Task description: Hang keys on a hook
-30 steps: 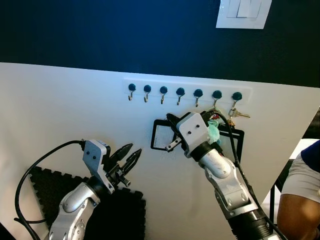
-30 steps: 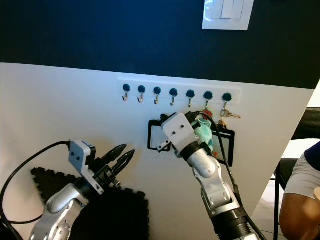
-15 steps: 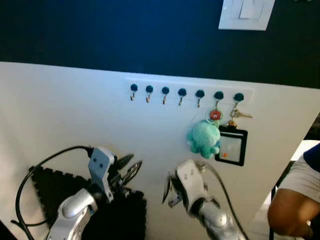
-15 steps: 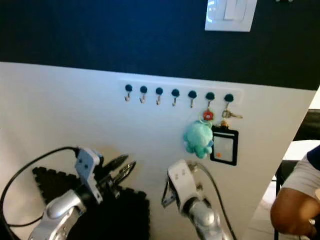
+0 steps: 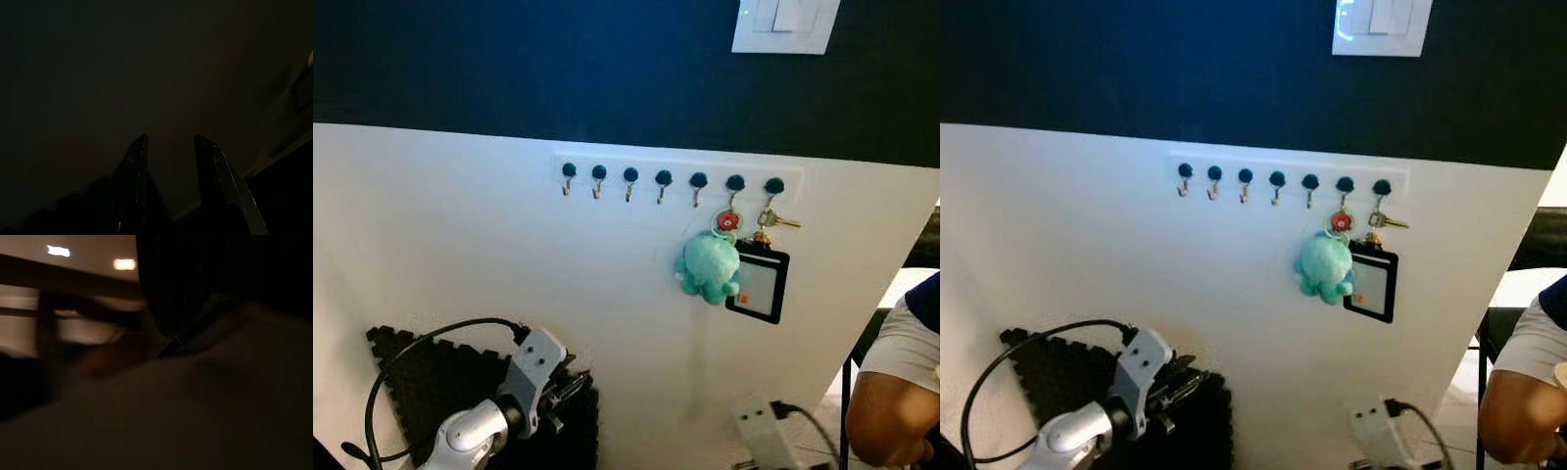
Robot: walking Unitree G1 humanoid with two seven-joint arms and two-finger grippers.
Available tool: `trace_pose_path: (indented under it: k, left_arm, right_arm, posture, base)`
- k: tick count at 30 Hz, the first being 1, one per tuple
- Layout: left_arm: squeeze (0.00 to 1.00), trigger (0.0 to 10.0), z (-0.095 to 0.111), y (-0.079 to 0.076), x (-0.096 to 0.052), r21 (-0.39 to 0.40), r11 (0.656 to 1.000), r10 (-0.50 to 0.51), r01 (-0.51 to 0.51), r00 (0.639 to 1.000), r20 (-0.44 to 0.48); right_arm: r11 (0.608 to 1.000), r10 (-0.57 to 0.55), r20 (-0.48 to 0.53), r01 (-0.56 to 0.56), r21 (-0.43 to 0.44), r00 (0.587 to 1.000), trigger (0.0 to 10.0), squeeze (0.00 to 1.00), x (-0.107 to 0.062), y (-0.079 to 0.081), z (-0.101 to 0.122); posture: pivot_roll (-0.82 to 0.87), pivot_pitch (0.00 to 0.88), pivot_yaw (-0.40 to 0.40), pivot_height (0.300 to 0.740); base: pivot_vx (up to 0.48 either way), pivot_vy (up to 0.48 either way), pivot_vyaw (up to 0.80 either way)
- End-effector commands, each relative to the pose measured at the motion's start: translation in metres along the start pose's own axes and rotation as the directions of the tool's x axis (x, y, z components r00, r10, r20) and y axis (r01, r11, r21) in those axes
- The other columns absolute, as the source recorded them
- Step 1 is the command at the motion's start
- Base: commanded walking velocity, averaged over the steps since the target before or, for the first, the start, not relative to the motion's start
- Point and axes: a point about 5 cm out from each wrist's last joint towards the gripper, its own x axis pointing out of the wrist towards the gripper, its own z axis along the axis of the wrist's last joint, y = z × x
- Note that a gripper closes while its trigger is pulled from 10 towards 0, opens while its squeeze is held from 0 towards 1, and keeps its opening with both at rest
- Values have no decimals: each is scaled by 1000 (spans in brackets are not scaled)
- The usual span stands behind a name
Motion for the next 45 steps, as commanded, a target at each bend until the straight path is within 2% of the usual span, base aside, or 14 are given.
trace_pose_path:
  k: [1,5,10,14,20,21,22,26,34,36,38,41,42,45]
  left_arm:
    - [0,10000,-7,-3,0,1,1000,-9,9,999,-35]
    - [0,10000,-10,-6,1,14,1000,-17,18,998,-56]
    - [0,10000,-12,-8,0,19,1000,-22,23,998,-66]
    - [0,10000,-13,-8,-1,31,999,-35,37,997,-76]
    - [0,10000,-14,-9,-2,41,997,-58,62,994,-91]
    - [0,10000,-14,-10,-2,48,996,-74,79,992,-99]
    - [0,10000,-14,-10,-2,48,996,-74,79,992,-99]
    - [0,10000,-15,-12,-3,49,994,-96,102,990,-106]
    - [0,10000,-15,-12,-4,50,992,-112,118,987,-112]
    - [0,10000,-15,-13,-4,48,991,-122,128,986,-115]
    - [0,10000,-16,-14,-5,48,989,-136,143,983,-120]
    - [0,10000,-16,-14,-6,48,988,-142,149,982,-123]
    - [0,10000,-16,-14,-6,47,987,-147,154,981,-127]
    - [0,10000,-17,-15,-6,47,986,-150,157,980,-129]
  right_arm:
    - [997,-60,-14,59,-51,998,10000,0,-1,0,-4]
    - [961,-236,34,239,-138,971,10000,0,0,-12,-1]
    - [923,-353,45,356,-145,934,10000,0,-1,-21,1]
    - [913,-377,65,383,-143,924,10000,0,-1,-22,4]
    - [928,-341,99,352,-123,935,10000,0,-3,-18,11]
    - [947,-286,124,300,-112,950,10000,0,-4,-12,17]
    - [947,-286,124,300,-112,950,10000,0,-4,-12,17]
    - [985,-141,176,156,-74,974,10000,0,-9,-1,30]
    - [1000,4,206,1,-23,979,10000,0,-12,6,47]
    - [997,77,202,-73,-28,976,10000,0,-14,10,52]
    - [980,196,169,-191,-45,966,10000,0,-16,17,51]
    - [965,261,145,-256,-53,954,10000,0,-18,22,50]
    - [935,353,121,-347,-69,928,10000,0,-22,27,47]
    - [917,398,109,-392,-70,911,10000,0,-24,30,45]
  posture:
    - [38,75,17,740]
    - [39,78,15,740]
    - [39,79,15,740]
    - [37,80,15,740]
    - [37,80,15,740]
    - [34,79,14,740]
    - [34,79,14,740]
    - [34,79,13,740]
    - [34,79,12,740]
    - [33,78,13,740]
    - [33,75,13,740]
    - [33,72,12,740]
    - [33,68,12,740]
    - [32,67,13,740]
  base:
    - [0,0,0]
    - [0,0,0]
    - [0,0,0]
    - [0,0,0]
    - [0,0,0]
    - [0,0,0]
    - [0,0,0]
    - [0,0,0]
    - [0,0,0]
    - [0,0,0]
    - [0,0,0]
    - [0,0,0]
    - [0,0,0]
    - [0,0,0]
